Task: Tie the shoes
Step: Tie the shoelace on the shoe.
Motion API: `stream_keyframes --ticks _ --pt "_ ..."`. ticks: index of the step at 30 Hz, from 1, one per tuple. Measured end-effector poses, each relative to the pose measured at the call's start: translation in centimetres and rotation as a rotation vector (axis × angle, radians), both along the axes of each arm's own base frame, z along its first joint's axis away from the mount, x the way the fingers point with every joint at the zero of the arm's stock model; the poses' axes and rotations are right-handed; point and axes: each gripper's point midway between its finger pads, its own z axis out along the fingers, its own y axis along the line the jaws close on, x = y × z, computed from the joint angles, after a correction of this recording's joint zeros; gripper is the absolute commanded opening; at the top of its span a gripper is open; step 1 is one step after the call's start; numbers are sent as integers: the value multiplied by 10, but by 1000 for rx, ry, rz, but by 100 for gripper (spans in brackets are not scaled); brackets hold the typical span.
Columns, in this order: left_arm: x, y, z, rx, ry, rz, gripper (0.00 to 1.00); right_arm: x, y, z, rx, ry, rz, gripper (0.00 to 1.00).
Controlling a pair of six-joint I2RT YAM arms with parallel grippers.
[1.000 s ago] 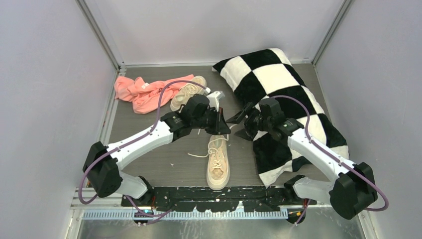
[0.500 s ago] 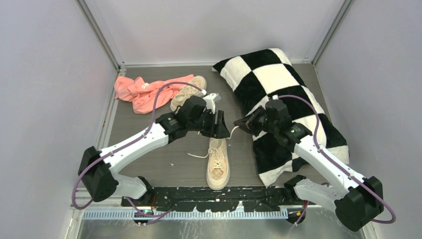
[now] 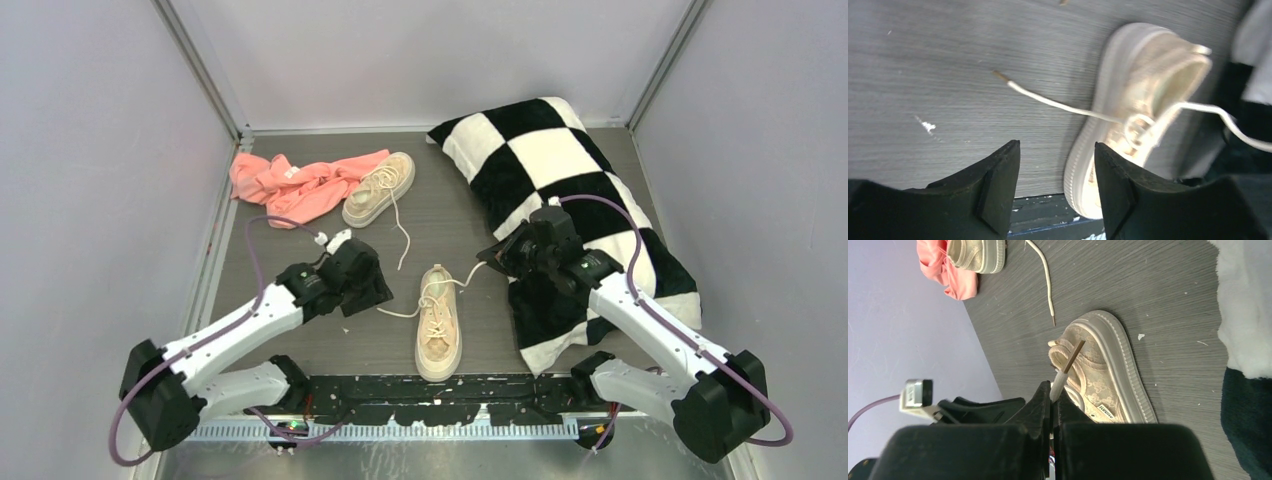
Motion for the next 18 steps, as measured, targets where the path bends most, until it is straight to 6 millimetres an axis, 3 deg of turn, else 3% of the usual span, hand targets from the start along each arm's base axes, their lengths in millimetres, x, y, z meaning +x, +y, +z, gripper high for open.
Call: stream_keyframes --ticks 6,11,18 --pt "5 2 -43 136 187 144 60 0 0 -1 -5 -2 3 1" --pt "18 -13 -61 219 302 216 56 0 -1 -2 -7 0 1 1" --pt "22 -23 -82 305 424 277 52 -1 -2 -1 -8 -5 1 1"
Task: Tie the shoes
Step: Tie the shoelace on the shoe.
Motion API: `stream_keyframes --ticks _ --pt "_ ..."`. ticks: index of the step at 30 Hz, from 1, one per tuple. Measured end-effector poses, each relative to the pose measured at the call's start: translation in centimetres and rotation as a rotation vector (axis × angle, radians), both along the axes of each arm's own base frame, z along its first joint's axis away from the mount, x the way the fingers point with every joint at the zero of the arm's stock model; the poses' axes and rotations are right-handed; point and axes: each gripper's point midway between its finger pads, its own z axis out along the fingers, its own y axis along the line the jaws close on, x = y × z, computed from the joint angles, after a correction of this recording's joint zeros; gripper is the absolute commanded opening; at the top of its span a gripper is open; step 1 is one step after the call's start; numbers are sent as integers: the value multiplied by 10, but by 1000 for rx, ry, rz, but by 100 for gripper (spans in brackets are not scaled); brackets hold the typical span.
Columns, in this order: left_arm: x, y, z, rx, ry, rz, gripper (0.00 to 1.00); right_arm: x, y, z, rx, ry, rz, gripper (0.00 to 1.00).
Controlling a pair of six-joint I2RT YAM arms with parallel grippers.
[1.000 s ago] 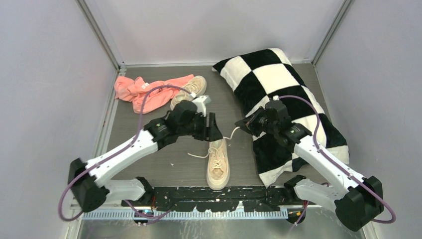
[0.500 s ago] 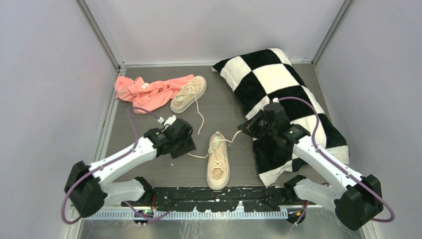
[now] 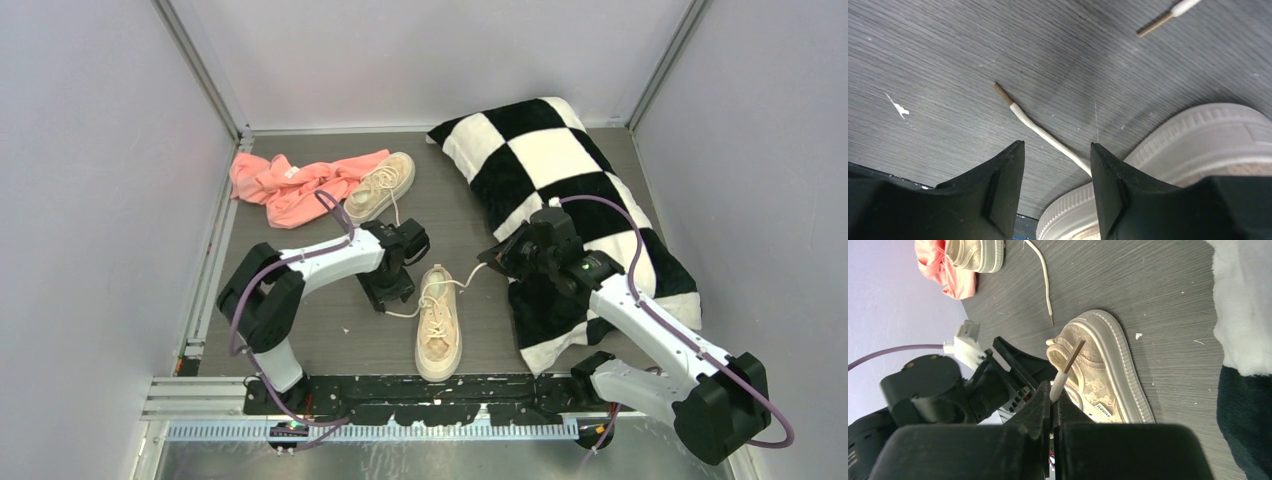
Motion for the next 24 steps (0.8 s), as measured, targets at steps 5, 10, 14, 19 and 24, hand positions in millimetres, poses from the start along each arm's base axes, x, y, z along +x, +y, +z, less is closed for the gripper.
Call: stream_keyframes --ticks 5,10,14,19,24 --pt "-11 2 -15 27 75 21 51 -1 -1 0 -4 -3 3 1" --pt "-19 9 -19 40 92 44 51 -1 -1 0 -6 -4 5 1" --pt "-23 15 -18 52 92 51 50 -1 -1 0 -5 -3 5 1" --pt "-23 17 -22 53 83 54 44 -1 0 0 -5 -3 6 1" --pt "-21 13 -27 27 68 56 27 -1 0 0 -5 -3 6 1"
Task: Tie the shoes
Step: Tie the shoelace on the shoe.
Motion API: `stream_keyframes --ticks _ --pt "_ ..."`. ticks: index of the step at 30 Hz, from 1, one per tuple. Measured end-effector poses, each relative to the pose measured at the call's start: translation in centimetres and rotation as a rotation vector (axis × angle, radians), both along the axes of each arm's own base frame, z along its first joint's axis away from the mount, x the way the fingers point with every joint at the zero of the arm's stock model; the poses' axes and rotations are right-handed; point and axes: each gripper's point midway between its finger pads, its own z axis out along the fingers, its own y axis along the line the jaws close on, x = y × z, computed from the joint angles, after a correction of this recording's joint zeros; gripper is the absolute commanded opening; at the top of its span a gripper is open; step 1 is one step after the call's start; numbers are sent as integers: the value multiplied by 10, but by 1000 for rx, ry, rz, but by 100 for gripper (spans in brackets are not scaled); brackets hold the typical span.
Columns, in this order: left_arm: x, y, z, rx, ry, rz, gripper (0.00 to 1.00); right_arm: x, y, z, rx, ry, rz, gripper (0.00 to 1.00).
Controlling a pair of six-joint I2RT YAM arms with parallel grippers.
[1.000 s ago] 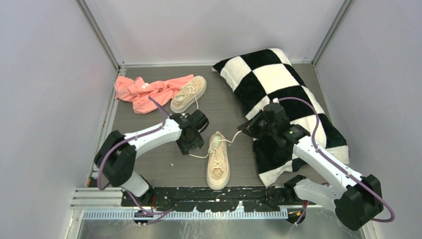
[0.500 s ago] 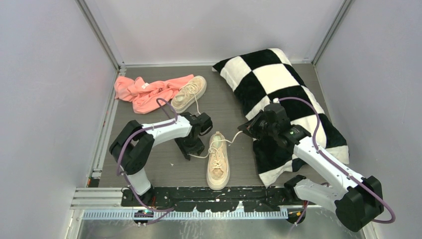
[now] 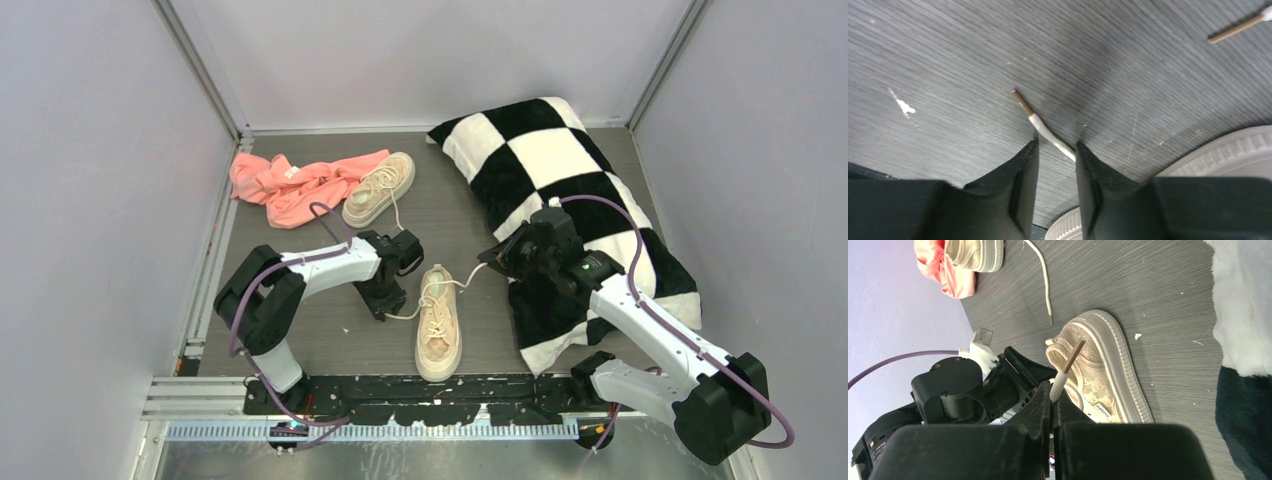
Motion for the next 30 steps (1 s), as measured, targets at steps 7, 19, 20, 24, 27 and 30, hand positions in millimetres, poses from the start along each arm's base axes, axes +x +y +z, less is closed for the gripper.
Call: stream_keyframes --ticks 7,19,20,24,27,30 --pt "4 -5 -3 -77 -56 24 1 0 0 0 -2 -1 -1 1" --pt "51 39 91 -65 -504 -51 0 18 -18 42 -124 -156 -18 1" --pt "55 42 106 -86 -556 -50 0 20 -19 48 -131 -176 -23 0" --pt "68 61 142 -124 -695 -30 1 26 -25 61 -167 -226 -36 1" --pt "66 67 136 -101 -678 -55 0 23 -36 58 -212 -225 -59 1" --pt "59 65 122 -101 -638 -113 1 14 -54 59 -252 -242 -103 1"
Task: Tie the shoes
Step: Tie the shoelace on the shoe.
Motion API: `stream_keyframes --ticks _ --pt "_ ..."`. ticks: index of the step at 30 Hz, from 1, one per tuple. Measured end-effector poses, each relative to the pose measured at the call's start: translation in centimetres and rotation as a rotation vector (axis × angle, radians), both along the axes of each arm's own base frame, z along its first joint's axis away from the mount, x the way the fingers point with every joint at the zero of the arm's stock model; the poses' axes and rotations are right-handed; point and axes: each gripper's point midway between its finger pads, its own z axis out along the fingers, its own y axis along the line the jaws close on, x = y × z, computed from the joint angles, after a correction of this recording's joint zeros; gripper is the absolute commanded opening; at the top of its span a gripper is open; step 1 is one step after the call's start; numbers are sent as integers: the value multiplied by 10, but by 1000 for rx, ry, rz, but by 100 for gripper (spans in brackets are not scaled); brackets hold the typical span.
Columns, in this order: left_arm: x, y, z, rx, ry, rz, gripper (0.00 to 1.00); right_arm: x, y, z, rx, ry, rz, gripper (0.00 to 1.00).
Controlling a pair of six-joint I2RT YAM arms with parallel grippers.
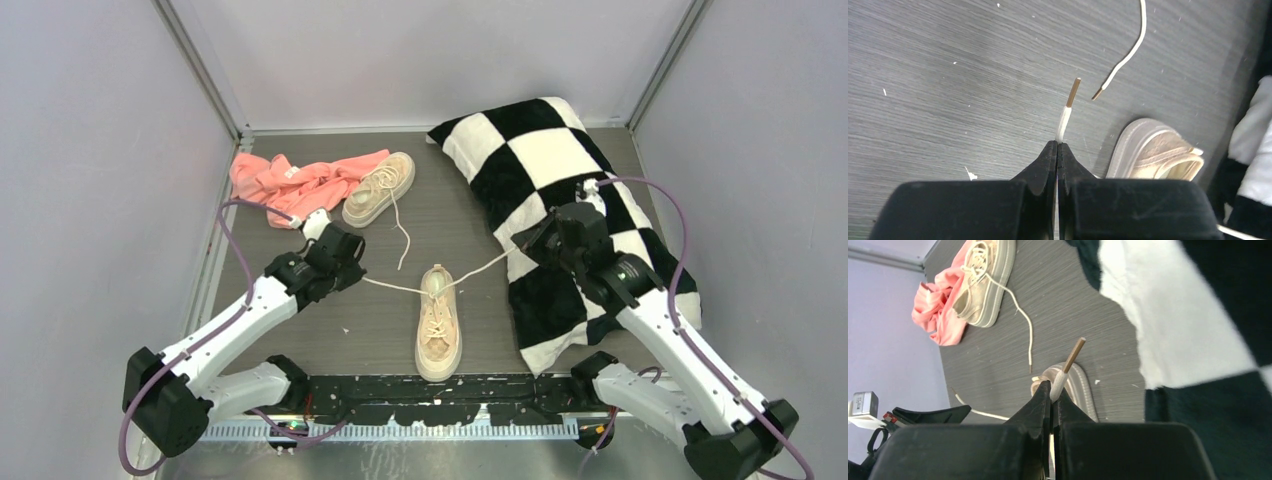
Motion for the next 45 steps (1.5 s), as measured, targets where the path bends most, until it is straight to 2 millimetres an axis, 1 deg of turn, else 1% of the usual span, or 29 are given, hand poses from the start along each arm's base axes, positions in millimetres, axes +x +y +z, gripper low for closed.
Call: stream_keyframes --ticks 3,6,8,11,13,17,20,22,24,25,26,27,29,30,32,33,34,36,38,41,45 --pt "-6 -4 -9 3 27 -54 1 -10 -16 1 -25 -17 -40 1" --pt "-9 -8 -10 11 39 -111 1 -18 -28 -3 -55 -13 -73 1" --pt "-11 -8 -12 24 46 -133 0 -21 -34 -12 -80 4 -90 0" --pt "-13 -5 -18 48 61 -146 1 -28 -47 -36 -138 53 -124 0" --pt "-17 -2 -29 63 87 -144 0 -35 -57 -52 -179 86 -145 0" --pt "-33 12 -65 110 179 -132 1 -46 -74 -80 -261 142 -182 1" --pt "-47 18 -92 134 253 -131 0 -48 -81 -89 -294 155 -197 1" --pt "-50 19 -100 145 284 -134 0 -47 -83 -90 -304 153 -204 1" --pt "-48 17 -96 143 279 -141 0 -47 -86 -88 -313 142 -208 0" --pt "-45 15 -91 141 266 -148 1 -48 -88 -86 -318 137 -212 1" --pt "-42 13 -85 138 250 -152 1 -47 -91 -80 -327 121 -222 1" --pt "-36 11 -75 131 224 -156 1 -47 -92 -79 -328 119 -225 1" --pt "-27 7 -54 117 167 -164 0 -46 -98 -70 -345 96 -241 1" --pt "-22 5 -41 103 127 -164 1 -45 -101 -64 -354 84 -254 1" --pt "-15 4 -22 81 69 -162 0 -44 -107 -56 -367 63 -275 1" --pt "-14 5 -15 74 48 -161 1 -44 -109 -55 -377 60 -280 1" --pt "-14 6 -14 73 43 -158 1 -45 -111 -56 -385 62 -282 1" --pt "-14 11 -17 78 52 -147 0 -47 -114 -57 -396 69 -289 1" --pt "-17 16 -27 91 77 -134 1 -48 -115 -59 -400 73 -291 1" --pt "-29 29 -51 121 139 -115 0 -52 -117 -62 -399 71 -297 1" --pt "-42 42 -77 144 212 -79 1 -54 -119 -73 -413 91 -295 1"
